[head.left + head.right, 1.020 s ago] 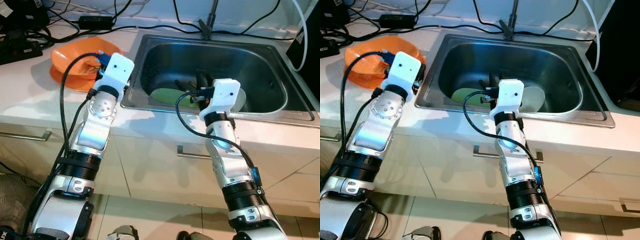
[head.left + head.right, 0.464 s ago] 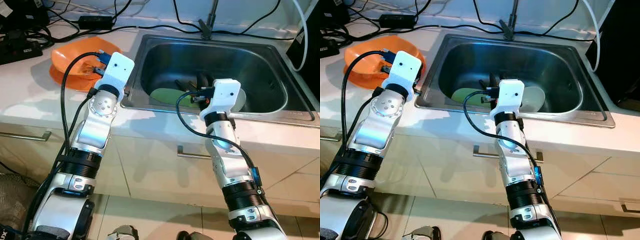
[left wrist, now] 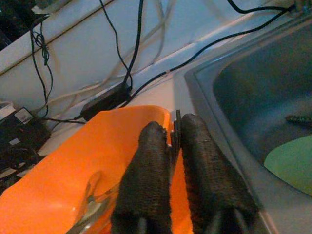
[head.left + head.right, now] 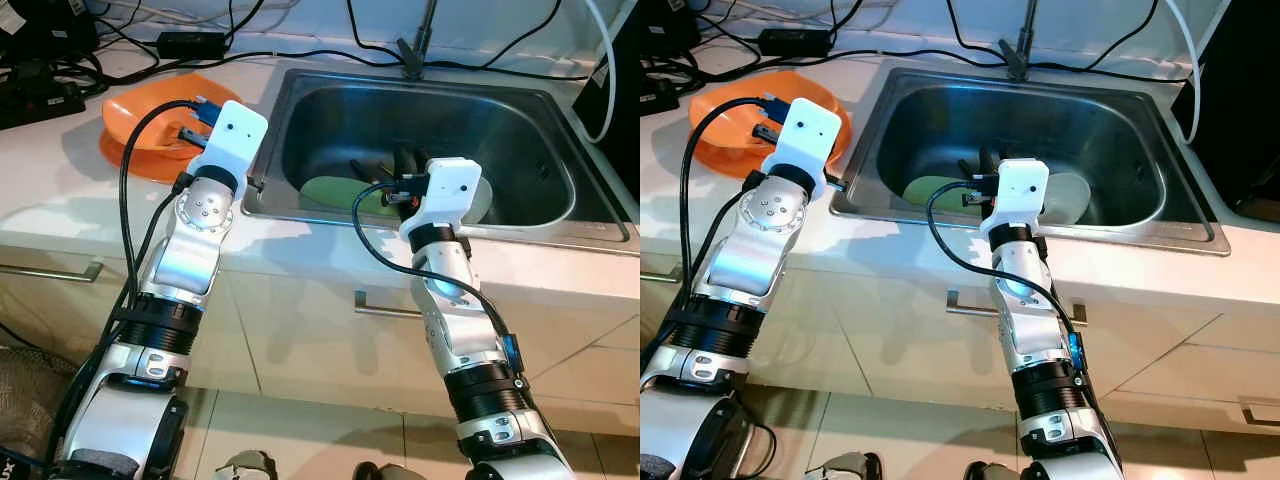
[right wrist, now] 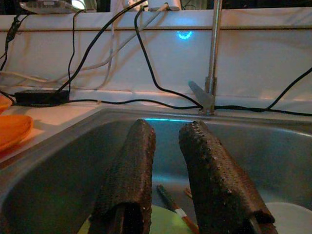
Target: Kitchen organization
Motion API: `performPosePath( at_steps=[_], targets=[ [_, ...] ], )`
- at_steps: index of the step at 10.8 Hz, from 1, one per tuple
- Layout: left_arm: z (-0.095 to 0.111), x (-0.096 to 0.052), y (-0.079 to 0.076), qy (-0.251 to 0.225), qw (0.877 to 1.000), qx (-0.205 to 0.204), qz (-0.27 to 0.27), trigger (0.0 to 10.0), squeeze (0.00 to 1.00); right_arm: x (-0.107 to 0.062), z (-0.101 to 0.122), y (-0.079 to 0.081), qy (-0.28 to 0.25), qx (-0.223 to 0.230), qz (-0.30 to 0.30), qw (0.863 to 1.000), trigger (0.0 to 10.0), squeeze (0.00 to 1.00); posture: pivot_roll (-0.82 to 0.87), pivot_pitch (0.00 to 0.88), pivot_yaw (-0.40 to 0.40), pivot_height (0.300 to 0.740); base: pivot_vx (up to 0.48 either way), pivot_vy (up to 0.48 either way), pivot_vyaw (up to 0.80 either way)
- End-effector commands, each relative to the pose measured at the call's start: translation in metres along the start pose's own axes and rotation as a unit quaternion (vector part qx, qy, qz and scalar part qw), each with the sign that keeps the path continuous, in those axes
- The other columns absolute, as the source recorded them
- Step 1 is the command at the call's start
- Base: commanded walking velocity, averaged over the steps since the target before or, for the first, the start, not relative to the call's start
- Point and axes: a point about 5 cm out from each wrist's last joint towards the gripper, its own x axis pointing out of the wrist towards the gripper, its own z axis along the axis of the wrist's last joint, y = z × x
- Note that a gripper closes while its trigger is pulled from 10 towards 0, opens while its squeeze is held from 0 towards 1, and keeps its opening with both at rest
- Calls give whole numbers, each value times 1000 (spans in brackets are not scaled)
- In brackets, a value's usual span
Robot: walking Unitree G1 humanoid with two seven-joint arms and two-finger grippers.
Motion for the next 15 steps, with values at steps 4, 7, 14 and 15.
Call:
performPosePath(
  at_steps=[4,7,14,15],
  targets=[
    [27,2,15,-75,996,0,47,0,0,1,-1,-4,6,-3,-8,1000,10000,0,84,87,-42,740,0,0,0],
    [34,1,19,-101,993,-10,62,2353,0,1,-1,-4,6,-3,-7,1000,10000,0,85,84,-43,740,0,0,0],
    [78,-13,-3,-254,966,-40,-8,10000,0,2,1,-5,1,-2,-12,1000,10000,0,82,85,-41,740,0,0,0],
    [85,-16,-4,-277,960,-45,-13,10000,0,2,1,-5,0,-3,-12,1000,10000,0,82,85,-41,740,0,0,0]
  ],
)
